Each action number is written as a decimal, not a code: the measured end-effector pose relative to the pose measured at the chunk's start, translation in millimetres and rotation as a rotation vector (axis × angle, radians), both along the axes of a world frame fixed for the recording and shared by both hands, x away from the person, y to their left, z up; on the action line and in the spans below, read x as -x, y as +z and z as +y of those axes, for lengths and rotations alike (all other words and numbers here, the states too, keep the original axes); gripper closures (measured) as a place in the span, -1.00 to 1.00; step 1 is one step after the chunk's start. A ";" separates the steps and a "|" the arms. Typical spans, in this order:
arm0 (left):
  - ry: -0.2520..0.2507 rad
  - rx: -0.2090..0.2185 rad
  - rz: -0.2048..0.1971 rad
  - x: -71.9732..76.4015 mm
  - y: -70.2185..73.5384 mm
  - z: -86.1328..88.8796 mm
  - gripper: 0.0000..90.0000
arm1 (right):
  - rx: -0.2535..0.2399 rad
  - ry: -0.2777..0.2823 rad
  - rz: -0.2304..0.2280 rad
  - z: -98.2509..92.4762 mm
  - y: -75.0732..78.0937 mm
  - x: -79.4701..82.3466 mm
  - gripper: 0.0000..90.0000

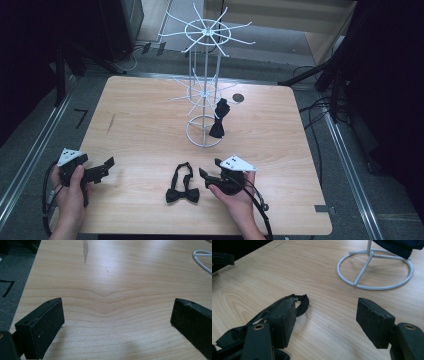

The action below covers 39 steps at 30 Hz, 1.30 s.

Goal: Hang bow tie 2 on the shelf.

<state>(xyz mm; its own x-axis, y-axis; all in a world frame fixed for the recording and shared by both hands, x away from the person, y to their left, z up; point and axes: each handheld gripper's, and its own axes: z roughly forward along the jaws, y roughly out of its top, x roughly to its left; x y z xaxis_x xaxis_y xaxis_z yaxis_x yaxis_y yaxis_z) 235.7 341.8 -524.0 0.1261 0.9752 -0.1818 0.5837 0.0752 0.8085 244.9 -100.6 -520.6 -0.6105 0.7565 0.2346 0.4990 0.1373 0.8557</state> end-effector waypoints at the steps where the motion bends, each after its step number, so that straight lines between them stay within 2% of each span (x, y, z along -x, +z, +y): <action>1: 0.000 0.000 0.000 0.0 0.0 0.0 -1.00 | -0.004 0.000 0.002 1.6 -0.4 -0.9 -0.26; 11: 0.001 -0.002 0.000 0.1 0.1 -0.1 -1.00 | -0.001 0.028 0.006 21.0 -5.4 -5.4 -0.17; 19: 0.001 -0.002 0.000 0.1 0.1 -0.3 -1.00 | -0.004 0.052 0.041 32.9 -14.5 -7.0 -0.07; 30: 0.001 -0.002 0.000 0.2 0.2 -0.4 -1.00 | 0.050 0.085 0.064 41.7 -21.3 -7.8 0.11; 31: 0.000 -0.002 0.002 0.3 0.3 -0.2 -1.00 | 0.069 0.089 0.064 42.7 -21.7 -8.2 0.14; 39: -0.001 -0.005 -0.003 0.5 0.2 -0.4 -1.00 | 0.123 0.088 0.073 42.0 -22.5 -9.2 0.37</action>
